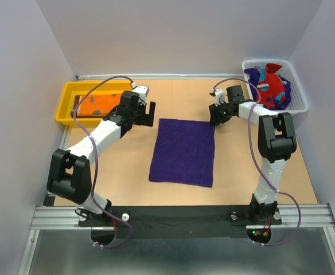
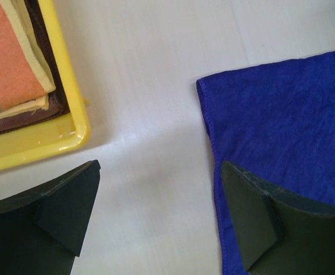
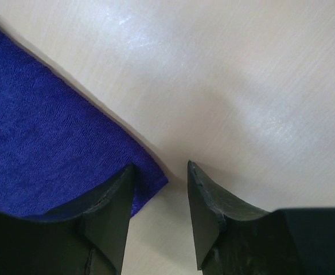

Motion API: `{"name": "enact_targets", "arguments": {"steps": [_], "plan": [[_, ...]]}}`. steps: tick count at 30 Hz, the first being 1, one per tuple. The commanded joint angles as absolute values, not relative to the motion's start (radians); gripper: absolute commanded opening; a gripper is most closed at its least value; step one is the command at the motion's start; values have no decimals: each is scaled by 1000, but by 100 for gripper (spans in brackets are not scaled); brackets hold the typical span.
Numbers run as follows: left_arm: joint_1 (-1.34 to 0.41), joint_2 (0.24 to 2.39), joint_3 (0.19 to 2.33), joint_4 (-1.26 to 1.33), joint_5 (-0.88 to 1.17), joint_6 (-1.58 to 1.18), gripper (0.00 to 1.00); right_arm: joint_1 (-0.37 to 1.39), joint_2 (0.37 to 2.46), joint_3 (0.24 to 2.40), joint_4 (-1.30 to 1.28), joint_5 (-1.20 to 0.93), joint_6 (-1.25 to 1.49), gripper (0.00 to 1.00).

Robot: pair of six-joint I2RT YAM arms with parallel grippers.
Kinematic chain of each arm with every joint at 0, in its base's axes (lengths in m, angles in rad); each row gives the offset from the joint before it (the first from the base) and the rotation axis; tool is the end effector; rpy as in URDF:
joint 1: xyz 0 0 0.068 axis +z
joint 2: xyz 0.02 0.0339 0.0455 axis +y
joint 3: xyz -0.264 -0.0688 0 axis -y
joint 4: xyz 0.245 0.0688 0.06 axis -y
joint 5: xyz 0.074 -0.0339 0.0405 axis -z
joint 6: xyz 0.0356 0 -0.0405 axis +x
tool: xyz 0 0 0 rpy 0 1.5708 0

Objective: Fold and stack the towels
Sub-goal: Fold the towel

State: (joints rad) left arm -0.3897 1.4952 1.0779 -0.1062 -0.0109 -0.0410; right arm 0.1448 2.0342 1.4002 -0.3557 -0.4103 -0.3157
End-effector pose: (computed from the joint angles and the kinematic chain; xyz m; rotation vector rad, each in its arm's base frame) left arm 0.3177 -0.1301 0.2775 0.3584 2.0732 -0.2484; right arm 0.4229 0.0760 0.1637 -0.7205 2.3935 0.4535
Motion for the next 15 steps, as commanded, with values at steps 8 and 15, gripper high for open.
{"name": "enact_targets", "arguments": {"steps": [8, 15], "plan": [[-445, 1670, 1273, -129, 4, 107, 99, 149, 2105, 1385, -416, -420, -318, 34], [-446, 1845, 1443, -169, 89, 193, 97, 149, 2106, 1371, -433, -420, -328, 13]]}}
